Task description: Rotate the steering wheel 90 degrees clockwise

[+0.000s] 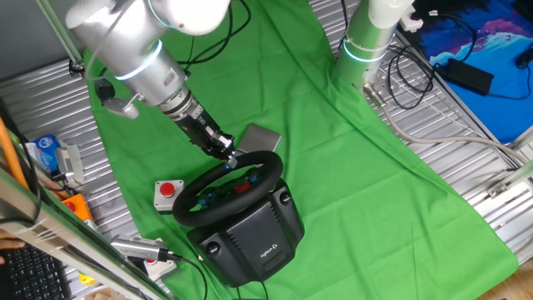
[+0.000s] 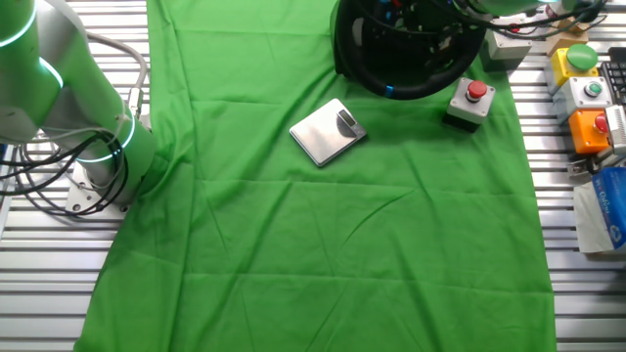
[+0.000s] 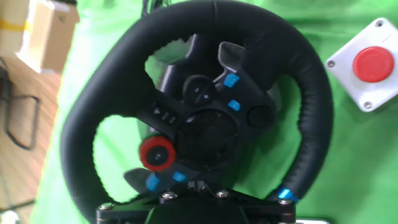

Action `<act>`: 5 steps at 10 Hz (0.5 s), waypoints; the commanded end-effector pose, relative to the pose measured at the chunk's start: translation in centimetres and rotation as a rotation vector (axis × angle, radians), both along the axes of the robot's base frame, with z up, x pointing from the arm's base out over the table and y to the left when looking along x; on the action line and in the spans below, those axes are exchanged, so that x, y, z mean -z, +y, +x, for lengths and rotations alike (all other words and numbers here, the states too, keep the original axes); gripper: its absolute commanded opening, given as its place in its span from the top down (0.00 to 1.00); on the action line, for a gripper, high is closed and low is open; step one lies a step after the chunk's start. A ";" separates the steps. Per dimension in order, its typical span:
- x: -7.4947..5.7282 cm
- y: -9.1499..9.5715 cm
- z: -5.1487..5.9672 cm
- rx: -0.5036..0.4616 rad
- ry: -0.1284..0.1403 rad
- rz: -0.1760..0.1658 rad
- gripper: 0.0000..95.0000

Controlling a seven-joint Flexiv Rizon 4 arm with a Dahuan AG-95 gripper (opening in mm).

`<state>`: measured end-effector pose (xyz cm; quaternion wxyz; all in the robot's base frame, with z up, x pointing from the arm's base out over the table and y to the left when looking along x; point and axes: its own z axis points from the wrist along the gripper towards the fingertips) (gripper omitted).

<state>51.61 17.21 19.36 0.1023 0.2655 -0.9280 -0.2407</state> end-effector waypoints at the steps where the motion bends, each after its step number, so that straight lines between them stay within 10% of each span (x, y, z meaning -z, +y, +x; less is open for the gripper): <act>1: 0.4 -0.3 0.2 -0.027 -0.013 -0.023 1.00; 5: 0.4 -0.3 0.1 -0.010 -0.002 -0.045 1.00</act>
